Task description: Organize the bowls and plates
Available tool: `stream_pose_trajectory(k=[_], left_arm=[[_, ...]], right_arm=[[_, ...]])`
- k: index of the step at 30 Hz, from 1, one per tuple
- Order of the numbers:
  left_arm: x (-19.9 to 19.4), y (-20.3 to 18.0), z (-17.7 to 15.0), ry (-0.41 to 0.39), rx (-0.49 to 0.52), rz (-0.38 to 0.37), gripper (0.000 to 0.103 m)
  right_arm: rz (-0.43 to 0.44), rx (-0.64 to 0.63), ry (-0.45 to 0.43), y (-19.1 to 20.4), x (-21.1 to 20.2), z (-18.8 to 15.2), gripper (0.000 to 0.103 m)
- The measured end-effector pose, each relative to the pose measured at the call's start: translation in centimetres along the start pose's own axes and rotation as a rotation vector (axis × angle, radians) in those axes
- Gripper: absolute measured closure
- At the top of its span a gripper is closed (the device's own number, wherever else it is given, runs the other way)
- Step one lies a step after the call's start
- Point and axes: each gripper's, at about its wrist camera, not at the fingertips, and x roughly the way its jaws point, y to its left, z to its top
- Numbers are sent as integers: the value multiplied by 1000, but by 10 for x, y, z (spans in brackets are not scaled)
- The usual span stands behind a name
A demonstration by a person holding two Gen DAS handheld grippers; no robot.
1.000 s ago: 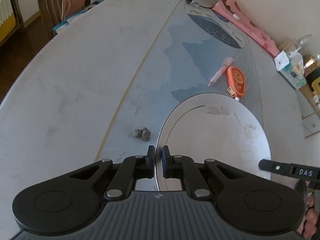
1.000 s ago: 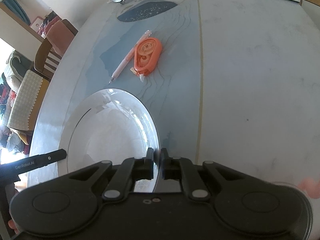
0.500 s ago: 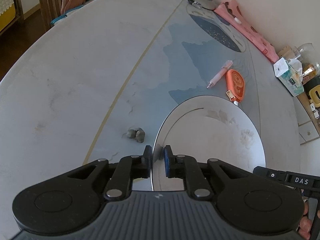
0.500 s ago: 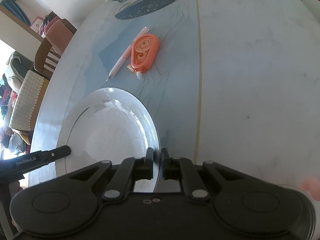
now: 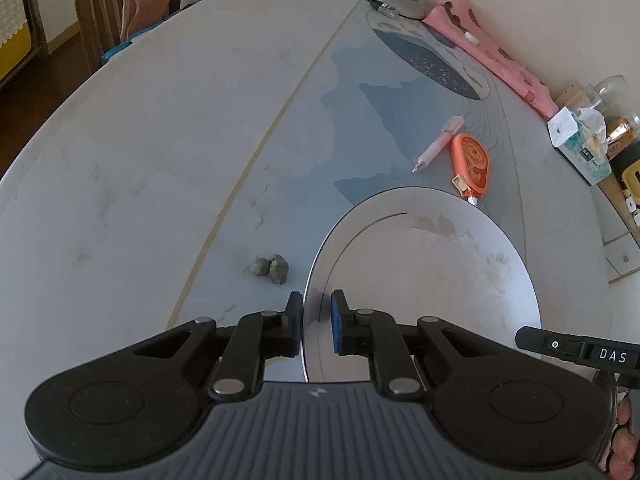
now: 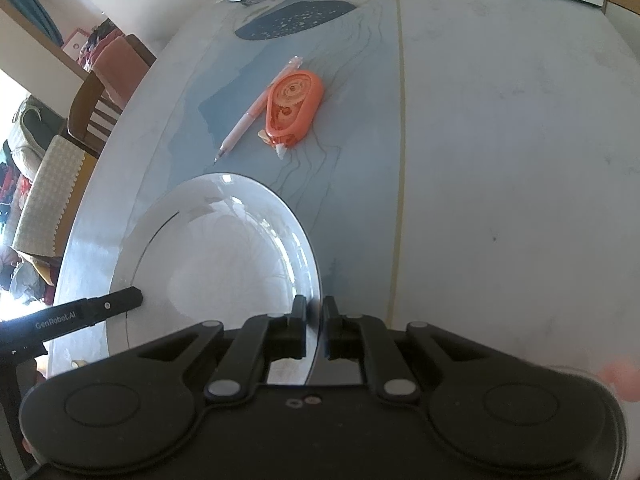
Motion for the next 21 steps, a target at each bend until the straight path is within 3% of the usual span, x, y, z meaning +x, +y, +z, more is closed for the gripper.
stream_pose_trajectory(k=[12,21], left_arm=[[-12,-5,-4,-23,20,2,92],[-42,-9,-8,-49,35,-12,93]], right_arm=[[6,6,-12,0,-6,-1,94],[27,11,-38,4,-29,-7,94]])
